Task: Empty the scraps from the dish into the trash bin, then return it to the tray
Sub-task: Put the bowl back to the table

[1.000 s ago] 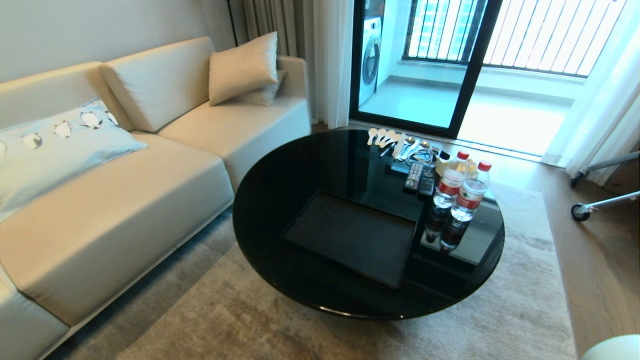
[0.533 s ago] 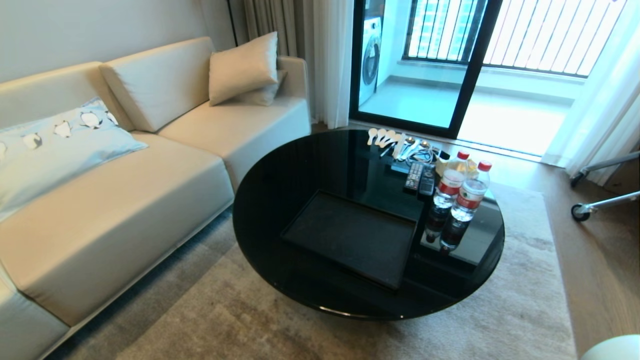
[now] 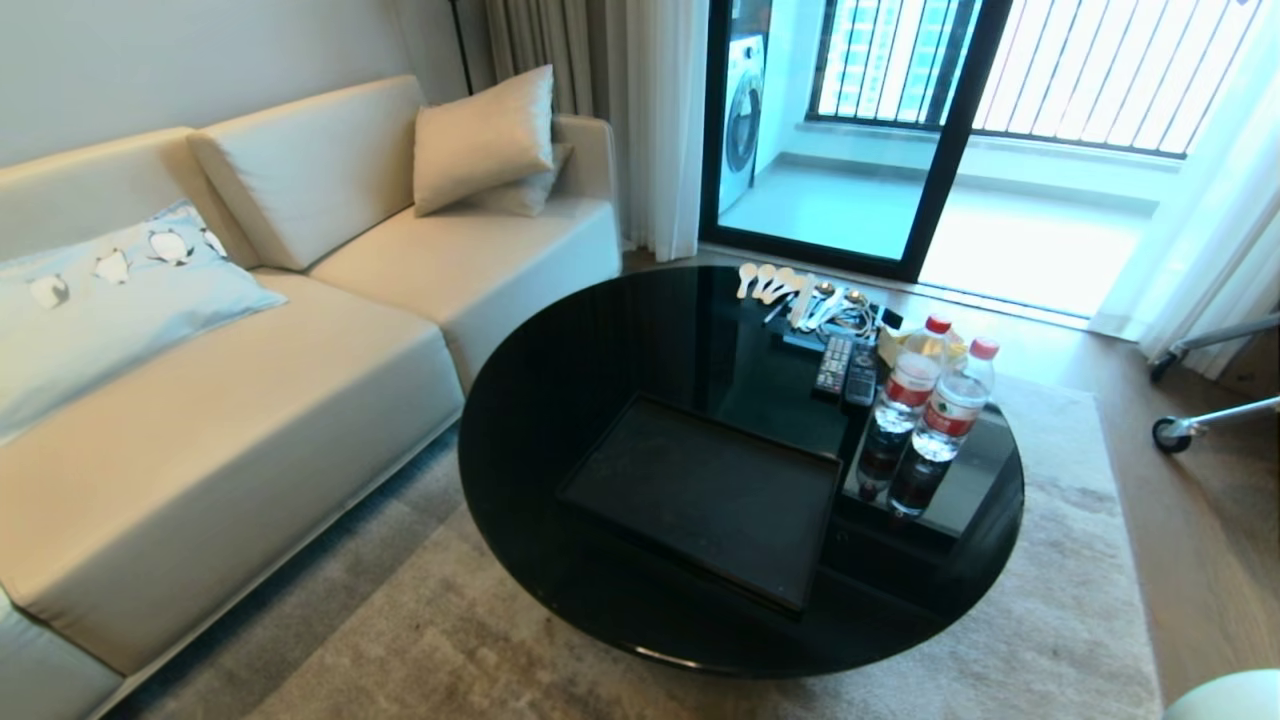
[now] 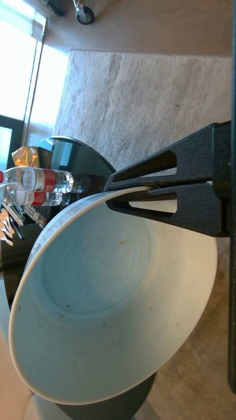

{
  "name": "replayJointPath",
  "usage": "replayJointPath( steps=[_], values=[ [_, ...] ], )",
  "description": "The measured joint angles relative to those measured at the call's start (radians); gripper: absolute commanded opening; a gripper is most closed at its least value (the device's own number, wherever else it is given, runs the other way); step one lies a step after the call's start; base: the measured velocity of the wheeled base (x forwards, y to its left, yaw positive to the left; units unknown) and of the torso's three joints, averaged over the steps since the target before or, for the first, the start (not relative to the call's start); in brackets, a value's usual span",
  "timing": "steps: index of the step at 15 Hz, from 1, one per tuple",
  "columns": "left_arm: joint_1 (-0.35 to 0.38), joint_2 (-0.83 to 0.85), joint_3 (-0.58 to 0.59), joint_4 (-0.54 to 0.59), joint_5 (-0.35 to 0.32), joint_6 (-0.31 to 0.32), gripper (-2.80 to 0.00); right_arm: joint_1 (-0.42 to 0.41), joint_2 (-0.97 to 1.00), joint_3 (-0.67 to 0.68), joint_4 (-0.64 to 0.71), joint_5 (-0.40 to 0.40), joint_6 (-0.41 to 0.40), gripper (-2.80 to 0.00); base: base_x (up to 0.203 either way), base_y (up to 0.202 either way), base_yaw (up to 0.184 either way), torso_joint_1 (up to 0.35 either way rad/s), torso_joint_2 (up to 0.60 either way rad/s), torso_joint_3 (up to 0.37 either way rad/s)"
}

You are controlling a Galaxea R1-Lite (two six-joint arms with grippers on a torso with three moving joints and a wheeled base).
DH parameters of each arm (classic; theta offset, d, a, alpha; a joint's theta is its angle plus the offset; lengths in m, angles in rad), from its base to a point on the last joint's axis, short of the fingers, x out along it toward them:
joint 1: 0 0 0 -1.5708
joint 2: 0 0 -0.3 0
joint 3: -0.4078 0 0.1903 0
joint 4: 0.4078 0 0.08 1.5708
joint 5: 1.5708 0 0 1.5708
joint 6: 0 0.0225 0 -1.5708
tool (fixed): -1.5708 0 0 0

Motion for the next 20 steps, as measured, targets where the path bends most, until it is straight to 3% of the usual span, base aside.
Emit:
replayJointPath(
  steps=[2,20],
  values=[
    [0.000,0.000,0.000,0.000,0.000,0.000,-2.80,0.000,0.000,0.000,0.000,0.000,0.000,-2.80,0.156,0.000,0.001,0.003,0.00,0.005],
    [0.000,0.000,0.000,0.000,0.000,0.000,-2.80,0.000,0.000,0.000,0.018,0.000,-0.016,-2.80,0.000,0.000,0.000,0.000,0.00,0.000]
  ],
)
